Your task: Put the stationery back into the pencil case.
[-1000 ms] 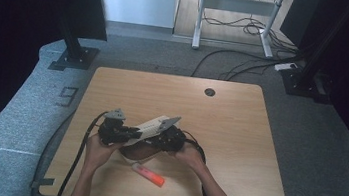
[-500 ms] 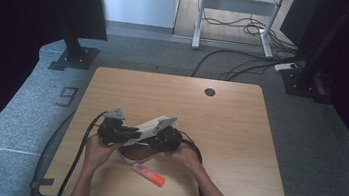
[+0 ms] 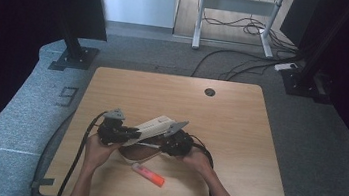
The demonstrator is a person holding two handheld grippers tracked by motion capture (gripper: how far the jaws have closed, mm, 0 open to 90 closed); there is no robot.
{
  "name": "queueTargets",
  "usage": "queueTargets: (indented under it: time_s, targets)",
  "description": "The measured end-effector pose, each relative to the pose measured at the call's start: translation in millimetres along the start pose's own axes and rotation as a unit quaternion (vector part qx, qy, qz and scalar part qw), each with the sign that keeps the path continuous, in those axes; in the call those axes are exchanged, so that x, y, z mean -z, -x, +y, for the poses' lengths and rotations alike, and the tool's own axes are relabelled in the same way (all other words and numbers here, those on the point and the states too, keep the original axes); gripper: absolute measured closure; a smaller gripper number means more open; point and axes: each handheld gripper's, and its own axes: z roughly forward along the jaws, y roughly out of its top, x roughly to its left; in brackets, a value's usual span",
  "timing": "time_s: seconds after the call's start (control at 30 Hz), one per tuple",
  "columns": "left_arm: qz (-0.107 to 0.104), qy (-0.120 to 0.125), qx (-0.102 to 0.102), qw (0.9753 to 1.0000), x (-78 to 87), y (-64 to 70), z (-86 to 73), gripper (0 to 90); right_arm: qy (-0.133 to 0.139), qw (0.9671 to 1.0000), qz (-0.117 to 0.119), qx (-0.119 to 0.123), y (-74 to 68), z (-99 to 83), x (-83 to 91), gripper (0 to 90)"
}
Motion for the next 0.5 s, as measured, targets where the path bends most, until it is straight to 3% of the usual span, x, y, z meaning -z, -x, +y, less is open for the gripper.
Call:
queueTargets:
  time_s: [0.17,0.3,0.4,0.5]
  targets:
    - [0.0,-0.002,-0.001,1.0,-0.4,0.3,-0.1,76.0,-0.007,1.0,0.006,-0.002,1.4,-4.9,-4.6,78.7]
    - [0.001,-0.004,-0.002,1.0,-0.8,0.7,-0.1,75.9,-0.003,0.9999,-0.001,0.01,0.7,-0.3,-0.7,85.7]
    - [0.0,-0.003,-0.002,1.0,-1.0,0.8,0.0,75.9,0.007,0.9999,-0.003,0.011,2.2,3.3,3.7,86.7]
    - [0.0,-0.004,-0.003,1.0,-1.4,1.2,0.0,75.8,0.0,0.9999,-0.005,0.013,4.1,7.0,3.9,85.2]
